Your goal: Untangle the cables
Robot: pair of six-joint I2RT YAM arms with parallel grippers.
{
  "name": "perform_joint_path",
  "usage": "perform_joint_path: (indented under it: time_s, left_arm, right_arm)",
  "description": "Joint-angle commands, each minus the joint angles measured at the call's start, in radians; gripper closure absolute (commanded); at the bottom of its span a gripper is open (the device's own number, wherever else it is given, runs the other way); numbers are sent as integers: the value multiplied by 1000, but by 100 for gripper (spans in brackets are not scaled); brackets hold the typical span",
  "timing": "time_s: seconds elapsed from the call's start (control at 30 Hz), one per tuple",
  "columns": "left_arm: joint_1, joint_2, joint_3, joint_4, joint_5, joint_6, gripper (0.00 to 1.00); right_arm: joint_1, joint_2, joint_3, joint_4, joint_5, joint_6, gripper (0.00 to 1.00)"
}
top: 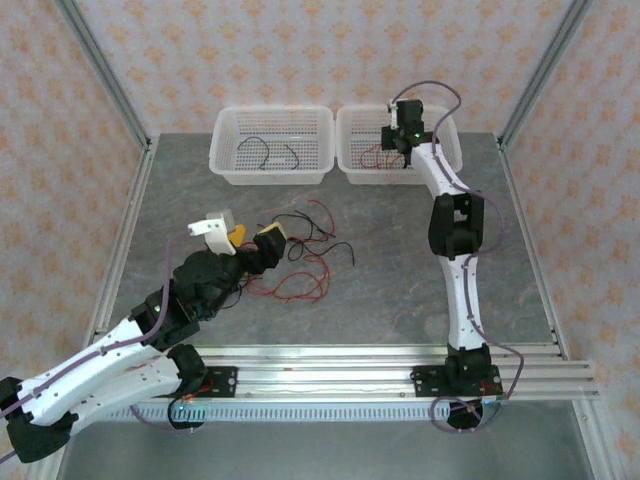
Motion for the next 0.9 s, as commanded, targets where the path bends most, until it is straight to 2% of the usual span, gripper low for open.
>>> perform_joint_path:
  time_s: [0.0,0.27,0.47,0.7,0.87]
  left_arm:
    - [4,-9,-7,12,-2,-19,1]
    - [16,51,84,-156,-98,-101,3]
    - [25,141,153,-294,-105,-158,6]
    - [44,260,180,-373,-63,-183,11]
    - [103,338,179,-370,27,-187,15]
  right_arm:
    - [-21,27,36,-63,34,84,96]
    - [-31,22,55,-135,70,195,73]
    - [-44,-54,35,-178,31,280,54]
    - [-45,-226,-56,-209,0,303,51]
    - [-40,-452,-288,-120,-25,319,51]
